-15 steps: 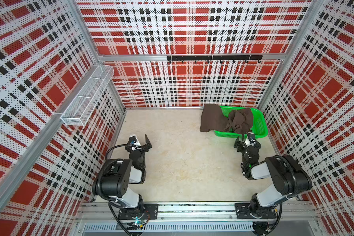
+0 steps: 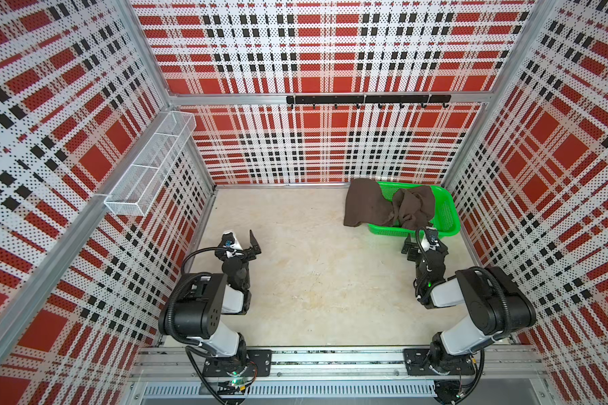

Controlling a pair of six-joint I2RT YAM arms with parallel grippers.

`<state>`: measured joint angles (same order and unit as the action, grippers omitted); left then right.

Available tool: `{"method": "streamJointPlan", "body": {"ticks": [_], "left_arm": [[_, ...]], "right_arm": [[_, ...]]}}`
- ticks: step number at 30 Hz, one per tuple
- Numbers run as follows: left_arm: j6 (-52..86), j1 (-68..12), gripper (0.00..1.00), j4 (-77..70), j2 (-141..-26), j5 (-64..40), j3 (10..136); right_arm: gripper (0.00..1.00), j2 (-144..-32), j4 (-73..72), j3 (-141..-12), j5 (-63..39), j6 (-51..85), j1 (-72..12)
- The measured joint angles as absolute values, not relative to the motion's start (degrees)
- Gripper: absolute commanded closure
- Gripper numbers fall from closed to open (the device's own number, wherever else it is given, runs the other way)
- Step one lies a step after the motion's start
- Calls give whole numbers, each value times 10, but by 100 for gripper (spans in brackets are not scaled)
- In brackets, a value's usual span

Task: Fold and stack the trousers
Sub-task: Pick up the trousers from the basket.

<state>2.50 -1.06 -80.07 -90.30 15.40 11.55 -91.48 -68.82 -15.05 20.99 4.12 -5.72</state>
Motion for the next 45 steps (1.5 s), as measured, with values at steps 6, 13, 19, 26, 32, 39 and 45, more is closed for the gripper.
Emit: {"method": "streamJointPlan", "body": {"ticks": [6,13,19,26,32,39,45], "left_arm": [[25,-10,2,-801,-903,154,116],[25,-7,2,-801,-903,150,116],[25,-7,2,-801,-903,149,116],[25,-7,2,-801,-903,147,116],[41,-20,2,-698,-774,223,120],[120,-76,0,-446,-626,329,283],[192,-113,2,-194,-661,285,485]], "right_arm": [[0,-915,-688,-150,210,41,-57],[0,-915,-688,-150,210,41,-57],[0,-915,-688,-150,210,41,-57],[0,-909,-686,-149,202,41,-55],[0,-712,-524,-178,206,65,-55],[0,-559,-168,-402,247,244,-55],[0,-600,109,-587,223,340,-55]]}}
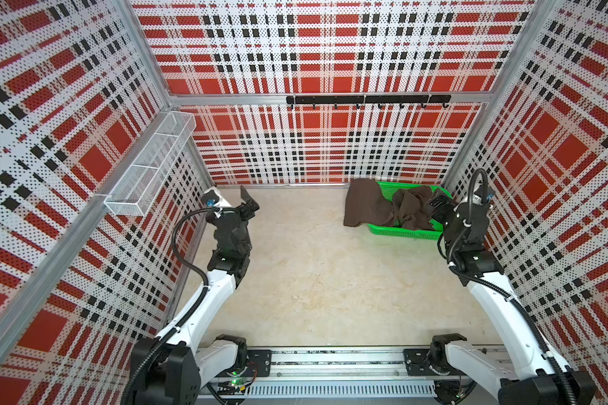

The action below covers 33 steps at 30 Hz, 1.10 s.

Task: Fold and stack the trousers
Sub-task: Pick up the trousers from the basket.

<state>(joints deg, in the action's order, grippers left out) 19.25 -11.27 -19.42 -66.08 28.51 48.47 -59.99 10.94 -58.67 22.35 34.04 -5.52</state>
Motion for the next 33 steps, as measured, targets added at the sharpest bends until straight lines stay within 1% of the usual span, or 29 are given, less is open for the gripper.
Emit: {"method": "streamJointPlan", "body": {"ticks": [3,8,11,16,23,33], "left_arm": [[213,-139,2,-107,-675,262,525],[245,-190,2,10,-680,229,537],[268,-216,2,53,-680,222,536],[307,-241,2,96,-670,218,523],[331,-244,2,111,-677,199,531],[328,-232,2,46,-823,121,554]], "right_arm": [[0,-631,206,-652,204,362,-55],[0,-684,317,-728,166,379,-55],[0,-731,350,-767,147,379,-55],[0,-817,366,-802,101,380,-47],[0,-942,376,-875,47,380,-30],[0,-1069,394,-961,26,380,-28]]}}
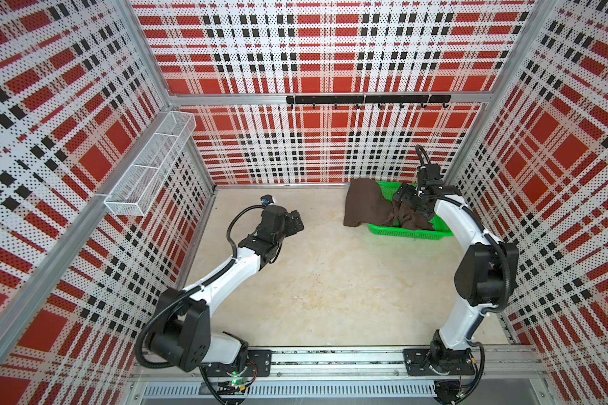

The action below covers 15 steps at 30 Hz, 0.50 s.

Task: Fold and stack the trousers
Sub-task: Pick up the trousers from the basket.

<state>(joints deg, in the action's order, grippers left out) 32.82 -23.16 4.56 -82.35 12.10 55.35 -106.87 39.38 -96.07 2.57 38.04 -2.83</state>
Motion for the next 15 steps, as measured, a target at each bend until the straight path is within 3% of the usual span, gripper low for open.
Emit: {"method": "streamJointPlan", "body": {"ticks": [15], "left_arm": [[325,-229,2,-11,-882,72,558]], "right_arm": [[0,-1220,419,-1028,15,376,-28]]}}
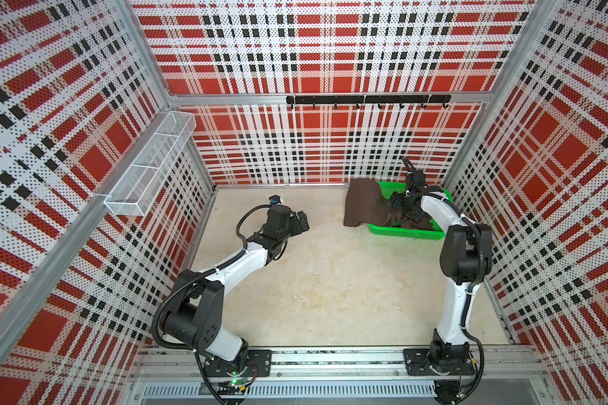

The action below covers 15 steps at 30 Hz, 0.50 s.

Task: Fold and stack the trousers
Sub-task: Pick up the trousers from the basket.

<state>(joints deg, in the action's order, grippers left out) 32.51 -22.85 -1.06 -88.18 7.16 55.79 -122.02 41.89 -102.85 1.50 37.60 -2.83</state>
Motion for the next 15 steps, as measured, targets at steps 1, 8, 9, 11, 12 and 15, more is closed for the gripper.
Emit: {"method": "streamJointPlan", "body": {"ticks": [1,8,9,11,12,15], "left_arm": [[325,-229,2,-12,-885,69,558],[325,-229,2,-20,-895,63,558],[325,-229,2,-20,-895,63,558],[325,-229,2,-21,-895,62,558],[325,-229,2,-22,-895,62,558],[325,-229,2,-21,-895,63,558]], "right_arm": [[0,-1232,420,-1034,13,376,-28],[31,-1284,423,-1060,0,371,-28],[37,-1284,423,-1061,-2,371,-28],[59,-1284,421,-1063,-4,374,-28],[71,-1284,419,-1064,-4,373,-28],[95,-1283,420,-1070,-7,373,-28]]}}
